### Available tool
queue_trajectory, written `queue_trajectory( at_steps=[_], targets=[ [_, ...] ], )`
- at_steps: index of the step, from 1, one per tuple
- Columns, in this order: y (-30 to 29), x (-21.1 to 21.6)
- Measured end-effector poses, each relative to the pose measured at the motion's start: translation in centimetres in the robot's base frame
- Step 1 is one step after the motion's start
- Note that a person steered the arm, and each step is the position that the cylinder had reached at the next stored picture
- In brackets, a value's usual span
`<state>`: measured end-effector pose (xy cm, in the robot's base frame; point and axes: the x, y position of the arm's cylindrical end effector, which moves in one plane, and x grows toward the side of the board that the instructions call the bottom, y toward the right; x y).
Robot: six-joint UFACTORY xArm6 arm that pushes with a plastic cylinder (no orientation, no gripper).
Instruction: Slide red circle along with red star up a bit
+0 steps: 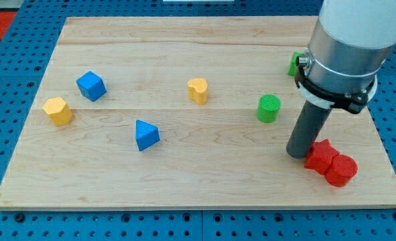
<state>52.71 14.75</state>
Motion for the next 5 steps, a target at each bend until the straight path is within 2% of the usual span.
queue_trajectory(
  at_steps=[1,2,3,4,5],
  targets=[
    [-1.9,-2.2],
    [3.5,-2.7],
    [11.6,-1.1],
    [13.3,5.8],
    [11.3,6.5]
  ],
)
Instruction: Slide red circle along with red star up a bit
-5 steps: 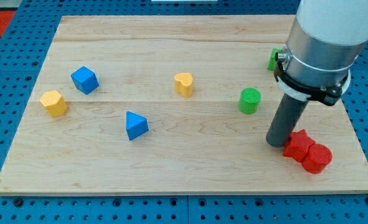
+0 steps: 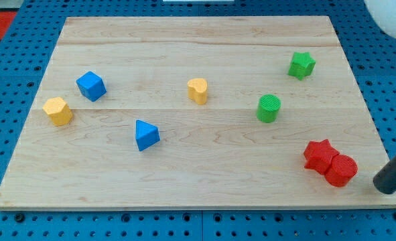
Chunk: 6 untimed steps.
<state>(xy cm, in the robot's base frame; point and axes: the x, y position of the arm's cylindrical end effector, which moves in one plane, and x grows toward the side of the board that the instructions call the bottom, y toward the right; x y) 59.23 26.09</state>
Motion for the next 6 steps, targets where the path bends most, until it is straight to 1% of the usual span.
queue_trajectory(
  at_steps=[2,3,5,6],
  targets=[
    [-5.6,0.0],
    [-6.7,-0.3],
    [-6.7,-2.7],
    [-5.2,-3.0]
  ],
)
